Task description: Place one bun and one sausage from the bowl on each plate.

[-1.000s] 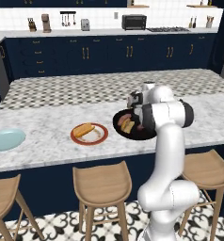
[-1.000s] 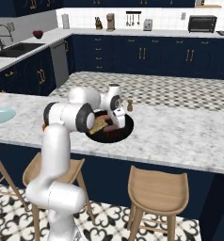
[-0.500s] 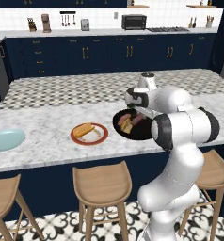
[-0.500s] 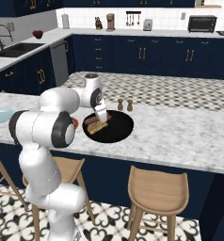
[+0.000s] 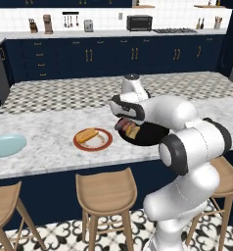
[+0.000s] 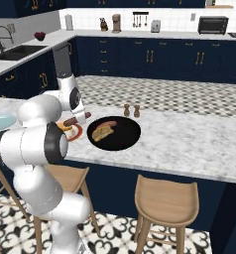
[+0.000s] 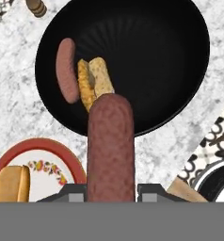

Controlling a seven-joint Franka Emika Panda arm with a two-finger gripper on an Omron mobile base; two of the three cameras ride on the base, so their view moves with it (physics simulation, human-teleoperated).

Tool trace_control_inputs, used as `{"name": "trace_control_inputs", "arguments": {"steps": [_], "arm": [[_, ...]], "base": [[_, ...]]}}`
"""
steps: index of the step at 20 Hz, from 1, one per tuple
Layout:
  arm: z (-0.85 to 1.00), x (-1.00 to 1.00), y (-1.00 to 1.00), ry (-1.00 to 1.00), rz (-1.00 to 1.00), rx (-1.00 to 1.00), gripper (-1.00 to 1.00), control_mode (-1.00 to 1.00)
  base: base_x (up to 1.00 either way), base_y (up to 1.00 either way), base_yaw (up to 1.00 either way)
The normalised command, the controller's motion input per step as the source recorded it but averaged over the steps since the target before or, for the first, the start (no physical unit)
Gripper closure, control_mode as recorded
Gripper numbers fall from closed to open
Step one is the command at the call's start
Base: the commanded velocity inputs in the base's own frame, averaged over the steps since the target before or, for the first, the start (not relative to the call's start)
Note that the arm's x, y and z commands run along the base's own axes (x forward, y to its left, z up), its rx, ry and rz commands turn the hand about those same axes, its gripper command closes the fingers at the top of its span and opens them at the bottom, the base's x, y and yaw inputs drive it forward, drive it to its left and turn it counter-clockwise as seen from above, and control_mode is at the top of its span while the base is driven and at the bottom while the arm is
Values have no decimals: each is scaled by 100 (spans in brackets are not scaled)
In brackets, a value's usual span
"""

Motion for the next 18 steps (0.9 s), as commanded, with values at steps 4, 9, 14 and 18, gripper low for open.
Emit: {"name": "trace_control_inputs", "arguments": {"steps": [4, 9, 14, 18], "arm": [[-27, 4, 92, 2, 0, 0, 100, -100], [-66, 5, 61, 2, 0, 0, 100, -100], [-55, 29, 38, 3, 0, 0, 100, -100], [-17, 47, 16, 0, -2, 0, 100, -100]], "base": [[0, 0, 0], [0, 0, 0], [0, 0, 0], [0, 0, 0]]}}
